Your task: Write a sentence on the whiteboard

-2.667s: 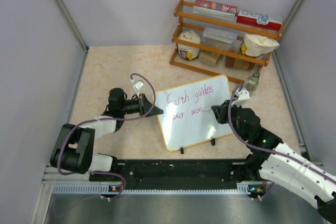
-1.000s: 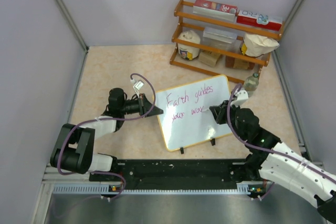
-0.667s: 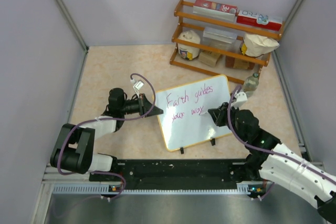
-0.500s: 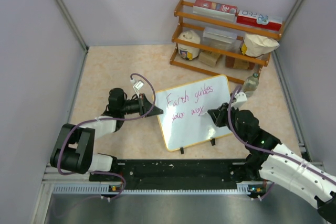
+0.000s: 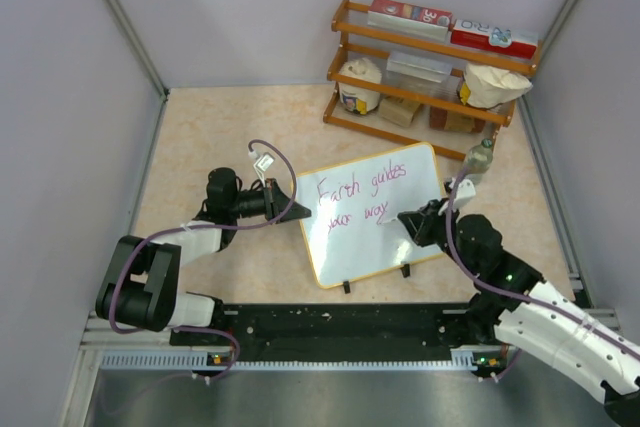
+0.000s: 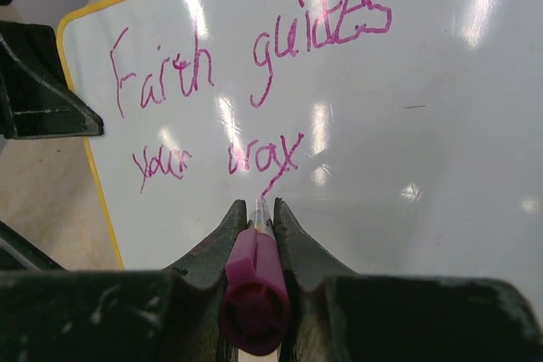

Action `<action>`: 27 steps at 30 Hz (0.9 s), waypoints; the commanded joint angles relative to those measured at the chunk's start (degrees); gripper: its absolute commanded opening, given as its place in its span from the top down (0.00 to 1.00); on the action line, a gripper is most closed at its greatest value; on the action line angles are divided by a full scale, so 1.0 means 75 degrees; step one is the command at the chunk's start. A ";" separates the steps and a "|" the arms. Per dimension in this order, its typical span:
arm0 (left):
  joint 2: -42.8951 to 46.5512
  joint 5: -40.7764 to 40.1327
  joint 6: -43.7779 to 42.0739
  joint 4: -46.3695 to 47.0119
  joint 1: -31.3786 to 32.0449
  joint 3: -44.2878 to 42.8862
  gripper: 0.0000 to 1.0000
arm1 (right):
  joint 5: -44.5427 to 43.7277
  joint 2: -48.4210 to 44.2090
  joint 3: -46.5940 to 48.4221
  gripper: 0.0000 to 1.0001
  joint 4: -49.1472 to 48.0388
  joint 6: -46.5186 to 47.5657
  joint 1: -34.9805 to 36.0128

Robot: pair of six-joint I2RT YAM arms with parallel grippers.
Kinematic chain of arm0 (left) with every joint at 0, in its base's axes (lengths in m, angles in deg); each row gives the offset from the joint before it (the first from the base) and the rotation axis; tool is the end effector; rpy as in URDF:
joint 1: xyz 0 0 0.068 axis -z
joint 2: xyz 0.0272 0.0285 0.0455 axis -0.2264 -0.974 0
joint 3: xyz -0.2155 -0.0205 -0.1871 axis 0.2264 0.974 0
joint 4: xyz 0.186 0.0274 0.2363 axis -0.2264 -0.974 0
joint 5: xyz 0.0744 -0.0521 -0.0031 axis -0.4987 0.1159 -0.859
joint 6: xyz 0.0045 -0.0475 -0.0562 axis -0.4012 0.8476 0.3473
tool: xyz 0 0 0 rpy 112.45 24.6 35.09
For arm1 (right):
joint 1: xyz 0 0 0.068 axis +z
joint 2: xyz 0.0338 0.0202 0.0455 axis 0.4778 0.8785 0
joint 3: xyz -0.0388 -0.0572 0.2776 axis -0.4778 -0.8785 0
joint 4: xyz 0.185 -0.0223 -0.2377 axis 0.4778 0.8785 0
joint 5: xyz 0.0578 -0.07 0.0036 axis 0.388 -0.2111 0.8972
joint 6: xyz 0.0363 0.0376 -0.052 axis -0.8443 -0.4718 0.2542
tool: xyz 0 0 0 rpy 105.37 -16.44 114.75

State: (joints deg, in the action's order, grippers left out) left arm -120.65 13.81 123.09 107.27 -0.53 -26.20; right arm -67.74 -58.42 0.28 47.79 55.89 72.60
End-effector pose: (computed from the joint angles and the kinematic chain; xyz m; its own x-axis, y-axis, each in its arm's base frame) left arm 0.2659 -0.1144 0.1606 -0.7812 -0.1157 -0.6135 0.5683 0.2752 -0.7754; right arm 0.1549 0.1309 0.2422 -0.4210 0.2543 -0.8707 -0.3645 0.8316 0.4191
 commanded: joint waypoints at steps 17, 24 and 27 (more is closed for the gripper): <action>-0.0095 -0.0131 -0.0706 0.0006 0.0142 -0.0107 1.00 | -0.0230 -0.1390 0.0493 1.00 0.0204 -0.0338 -0.0096; -0.0083 -0.0178 -0.0694 0.0040 0.0142 -0.0084 1.00 | 0.0062 -0.1003 0.0563 1.00 0.0110 -0.0385 -0.0085; -0.0130 -0.0166 -0.0670 0.0076 0.0142 -0.0096 1.00 | 0.0145 -0.0862 0.0621 1.00 0.0075 -0.0397 -0.0085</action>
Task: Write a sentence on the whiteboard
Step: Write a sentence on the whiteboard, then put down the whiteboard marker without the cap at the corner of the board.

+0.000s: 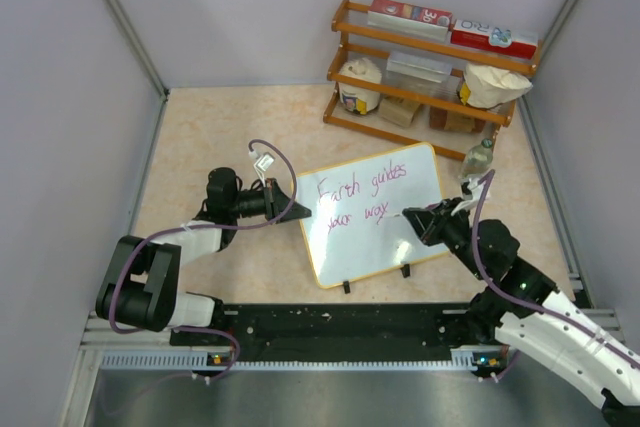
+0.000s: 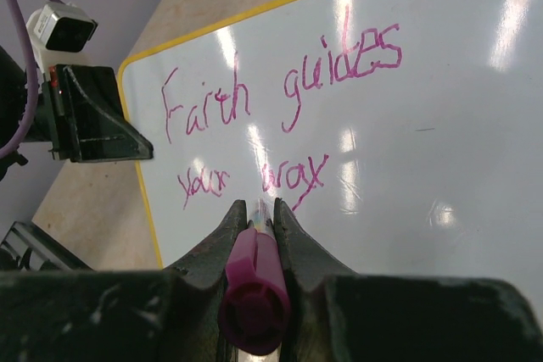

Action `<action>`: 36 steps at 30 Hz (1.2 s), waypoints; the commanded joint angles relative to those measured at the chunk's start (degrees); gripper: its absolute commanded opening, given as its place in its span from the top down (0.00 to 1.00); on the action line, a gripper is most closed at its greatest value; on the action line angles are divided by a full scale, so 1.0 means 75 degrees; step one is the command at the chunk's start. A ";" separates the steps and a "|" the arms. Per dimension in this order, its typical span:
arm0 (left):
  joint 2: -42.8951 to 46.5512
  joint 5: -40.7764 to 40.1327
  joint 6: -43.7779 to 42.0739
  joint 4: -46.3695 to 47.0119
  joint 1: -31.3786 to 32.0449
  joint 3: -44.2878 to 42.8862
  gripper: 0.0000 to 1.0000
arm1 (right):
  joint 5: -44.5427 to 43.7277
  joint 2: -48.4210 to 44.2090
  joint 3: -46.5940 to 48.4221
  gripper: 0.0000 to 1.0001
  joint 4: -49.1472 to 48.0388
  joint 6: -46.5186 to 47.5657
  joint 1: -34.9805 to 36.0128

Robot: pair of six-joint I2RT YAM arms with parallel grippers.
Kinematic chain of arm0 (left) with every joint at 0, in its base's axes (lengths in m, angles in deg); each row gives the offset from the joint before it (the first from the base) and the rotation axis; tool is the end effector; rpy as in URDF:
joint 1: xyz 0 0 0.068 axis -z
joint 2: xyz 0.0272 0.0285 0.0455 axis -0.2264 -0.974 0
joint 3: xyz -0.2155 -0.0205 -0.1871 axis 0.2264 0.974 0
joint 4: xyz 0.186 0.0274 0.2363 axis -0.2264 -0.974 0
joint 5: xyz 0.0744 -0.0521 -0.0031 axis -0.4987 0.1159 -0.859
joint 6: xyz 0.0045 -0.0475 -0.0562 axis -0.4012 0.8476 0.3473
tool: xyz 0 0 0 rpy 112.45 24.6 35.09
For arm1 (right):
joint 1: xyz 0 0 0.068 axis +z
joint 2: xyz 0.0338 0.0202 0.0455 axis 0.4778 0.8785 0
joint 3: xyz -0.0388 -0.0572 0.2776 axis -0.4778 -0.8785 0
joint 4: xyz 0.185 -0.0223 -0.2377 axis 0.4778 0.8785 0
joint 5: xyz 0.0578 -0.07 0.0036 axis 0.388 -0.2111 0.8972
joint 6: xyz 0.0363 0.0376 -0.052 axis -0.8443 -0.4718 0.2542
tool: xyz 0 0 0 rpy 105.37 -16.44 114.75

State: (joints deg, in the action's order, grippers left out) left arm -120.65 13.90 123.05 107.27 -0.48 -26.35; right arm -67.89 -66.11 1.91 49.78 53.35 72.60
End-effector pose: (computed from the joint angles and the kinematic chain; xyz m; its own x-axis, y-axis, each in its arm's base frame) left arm 0.2663 -0.1148 0.1615 -0.7795 -0.1143 -0.6159 0.5714 0.2731 -0.7739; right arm 0.1400 0.1162 0.2727 -0.3569 0.3678 -0.8587 -0.3874 0.7782 0.4943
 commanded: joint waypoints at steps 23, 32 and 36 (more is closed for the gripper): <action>0.2165 -0.1934 -0.1695 -0.1423 0.0136 0.0299 0.23 | 0.0996 0.0129 0.0321 1.00 0.0758 -0.0797 -0.0085; 0.4357 -0.3610 -0.1696 -0.2172 0.0136 0.0651 0.01 | 0.1664 -0.0293 0.0075 1.00 0.1636 -0.1746 -0.0096; 0.5025 -0.3787 -0.1532 -0.2666 0.0136 0.0476 0.01 | 0.2075 -0.0480 -0.0264 1.00 0.1836 -0.2447 -0.0085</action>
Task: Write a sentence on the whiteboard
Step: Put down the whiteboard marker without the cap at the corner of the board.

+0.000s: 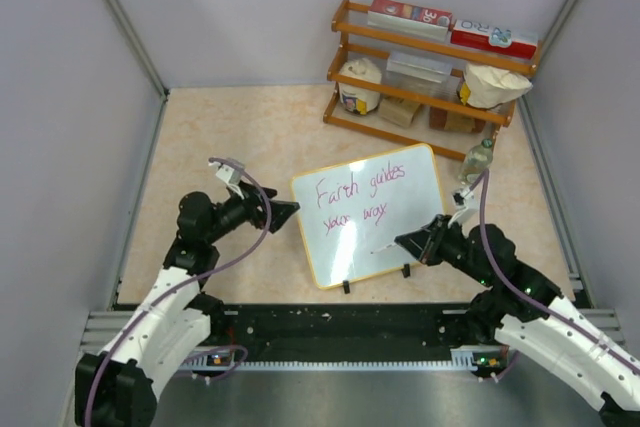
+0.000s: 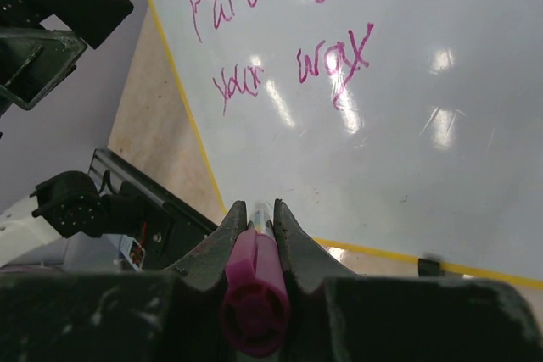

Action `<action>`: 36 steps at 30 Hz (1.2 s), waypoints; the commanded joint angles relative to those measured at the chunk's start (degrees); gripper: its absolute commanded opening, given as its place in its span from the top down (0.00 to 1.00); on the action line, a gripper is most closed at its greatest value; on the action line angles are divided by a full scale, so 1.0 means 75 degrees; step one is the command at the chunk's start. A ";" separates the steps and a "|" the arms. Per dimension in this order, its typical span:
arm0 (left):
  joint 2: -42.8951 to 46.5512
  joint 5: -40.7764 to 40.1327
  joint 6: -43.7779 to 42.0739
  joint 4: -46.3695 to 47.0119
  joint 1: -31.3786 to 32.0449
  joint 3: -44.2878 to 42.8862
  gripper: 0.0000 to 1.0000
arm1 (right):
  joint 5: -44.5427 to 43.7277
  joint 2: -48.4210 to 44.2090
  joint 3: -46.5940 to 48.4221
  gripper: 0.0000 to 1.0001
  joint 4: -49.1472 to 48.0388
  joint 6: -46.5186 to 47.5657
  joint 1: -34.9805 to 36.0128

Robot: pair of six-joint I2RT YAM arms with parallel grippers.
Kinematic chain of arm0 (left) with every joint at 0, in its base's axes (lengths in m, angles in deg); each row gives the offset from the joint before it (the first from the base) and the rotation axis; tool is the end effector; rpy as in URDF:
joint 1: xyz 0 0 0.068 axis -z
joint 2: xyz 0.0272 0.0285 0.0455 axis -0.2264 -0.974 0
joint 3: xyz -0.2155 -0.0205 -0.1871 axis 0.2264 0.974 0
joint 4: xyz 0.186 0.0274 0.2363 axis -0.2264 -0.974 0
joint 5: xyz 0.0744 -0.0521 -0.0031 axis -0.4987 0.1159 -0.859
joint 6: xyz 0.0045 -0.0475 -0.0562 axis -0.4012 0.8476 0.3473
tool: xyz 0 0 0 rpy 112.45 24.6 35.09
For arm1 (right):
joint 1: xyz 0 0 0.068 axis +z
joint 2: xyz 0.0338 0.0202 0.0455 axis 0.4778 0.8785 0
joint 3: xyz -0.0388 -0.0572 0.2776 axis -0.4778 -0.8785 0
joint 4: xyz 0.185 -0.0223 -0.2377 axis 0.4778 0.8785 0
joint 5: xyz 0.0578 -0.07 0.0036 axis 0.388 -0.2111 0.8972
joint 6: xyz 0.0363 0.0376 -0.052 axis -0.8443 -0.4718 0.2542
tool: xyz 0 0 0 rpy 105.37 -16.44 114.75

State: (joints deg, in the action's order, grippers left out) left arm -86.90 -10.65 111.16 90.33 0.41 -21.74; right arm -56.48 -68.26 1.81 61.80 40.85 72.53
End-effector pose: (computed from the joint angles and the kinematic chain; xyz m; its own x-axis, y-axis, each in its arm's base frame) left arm 0.2179 -0.0900 0.2367 -0.3965 -0.2387 -0.8864 0.6607 0.5962 -0.4561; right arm 0.1243 0.1176 0.2500 -0.6297 0.3613 -0.6877 -0.3290 0.6779 0.6574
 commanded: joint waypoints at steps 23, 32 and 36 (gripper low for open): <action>0.1757 -0.1792 0.1096 -0.0830 0.0017 -0.1276 0.01 | 0.1339 -0.1320 -0.1844 0.96 0.1359 -0.3254 -0.0076; 0.1558 -0.1815 0.1096 -0.0736 0.0017 -0.1276 0.01 | 0.0707 -0.1508 -0.1611 0.70 0.1956 -0.3490 -0.0076; 0.1558 -0.1850 0.1108 -0.0748 0.0017 -0.1229 0.01 | 0.0437 -0.1531 -0.1446 0.55 0.2214 -0.3478 -0.0076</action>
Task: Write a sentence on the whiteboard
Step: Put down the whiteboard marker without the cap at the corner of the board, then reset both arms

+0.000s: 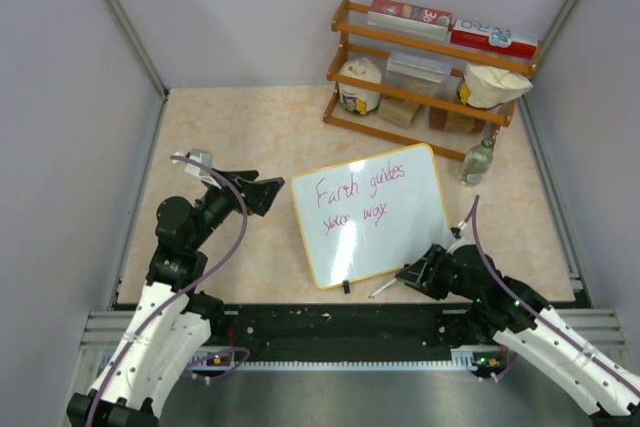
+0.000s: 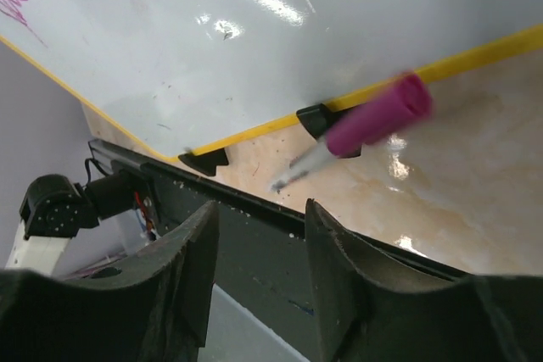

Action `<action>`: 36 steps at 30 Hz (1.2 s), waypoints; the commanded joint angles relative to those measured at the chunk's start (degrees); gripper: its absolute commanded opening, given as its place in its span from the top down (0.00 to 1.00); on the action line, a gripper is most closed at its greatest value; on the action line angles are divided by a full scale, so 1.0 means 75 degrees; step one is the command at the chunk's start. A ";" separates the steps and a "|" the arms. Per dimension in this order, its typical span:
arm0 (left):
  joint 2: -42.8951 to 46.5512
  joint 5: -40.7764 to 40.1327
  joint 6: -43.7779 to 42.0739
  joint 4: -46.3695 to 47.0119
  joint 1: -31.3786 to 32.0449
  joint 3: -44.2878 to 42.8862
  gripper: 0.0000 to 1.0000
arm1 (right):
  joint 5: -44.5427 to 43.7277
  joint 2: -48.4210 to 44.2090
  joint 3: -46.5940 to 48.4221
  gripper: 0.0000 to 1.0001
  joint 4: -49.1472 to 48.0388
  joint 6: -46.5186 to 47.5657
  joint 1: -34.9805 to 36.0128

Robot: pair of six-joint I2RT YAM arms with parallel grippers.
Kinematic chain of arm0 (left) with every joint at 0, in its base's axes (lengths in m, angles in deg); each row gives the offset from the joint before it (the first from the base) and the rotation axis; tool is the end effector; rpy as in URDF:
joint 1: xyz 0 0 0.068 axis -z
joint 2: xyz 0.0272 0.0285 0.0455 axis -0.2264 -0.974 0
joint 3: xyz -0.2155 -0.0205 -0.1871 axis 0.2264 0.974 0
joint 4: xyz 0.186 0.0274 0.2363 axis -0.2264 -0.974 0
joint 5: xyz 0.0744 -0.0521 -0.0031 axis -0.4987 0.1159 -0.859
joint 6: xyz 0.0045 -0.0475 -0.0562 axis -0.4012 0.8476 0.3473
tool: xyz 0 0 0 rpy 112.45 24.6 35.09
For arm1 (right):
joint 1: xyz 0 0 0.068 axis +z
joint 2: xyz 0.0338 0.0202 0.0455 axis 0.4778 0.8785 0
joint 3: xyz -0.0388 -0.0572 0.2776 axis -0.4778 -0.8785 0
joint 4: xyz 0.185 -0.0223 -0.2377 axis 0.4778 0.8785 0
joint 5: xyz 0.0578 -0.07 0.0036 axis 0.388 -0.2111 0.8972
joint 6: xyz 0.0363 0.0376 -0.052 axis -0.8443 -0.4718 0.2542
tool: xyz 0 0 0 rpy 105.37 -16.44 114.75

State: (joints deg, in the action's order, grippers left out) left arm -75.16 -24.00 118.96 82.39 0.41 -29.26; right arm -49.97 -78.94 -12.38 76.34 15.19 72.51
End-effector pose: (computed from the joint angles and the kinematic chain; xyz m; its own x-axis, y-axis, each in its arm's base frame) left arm 0.1966 -0.0721 0.3157 -0.2312 -0.4404 -0.8675 0.5586 0.6700 -0.4890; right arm 0.0991 0.1029 0.1449 -0.8417 0.4881 -0.2310 0.1424 0.6132 0.7770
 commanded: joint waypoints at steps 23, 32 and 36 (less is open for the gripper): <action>-0.0674 0.0305 0.0010 0.0416 0.0017 -0.0145 0.01 | -0.2283 0.0489 0.1933 0.01 -0.0390 0.2318 -0.0061; -0.1096 -0.0150 -0.0530 -0.0298 0.0017 -0.0215 0.01 | -0.3196 0.2646 0.3045 0.01 -0.1058 0.4627 -0.0073; -0.1366 -0.0735 -0.0740 -0.0732 0.0017 -0.0274 0.01 | -0.4015 0.3151 0.3199 0.01 -0.1456 0.5122 -0.0073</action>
State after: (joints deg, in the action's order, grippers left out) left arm -83.93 -24.72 116.06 79.49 0.41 -29.28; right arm -72.33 -57.44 8.41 70.90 45.88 72.49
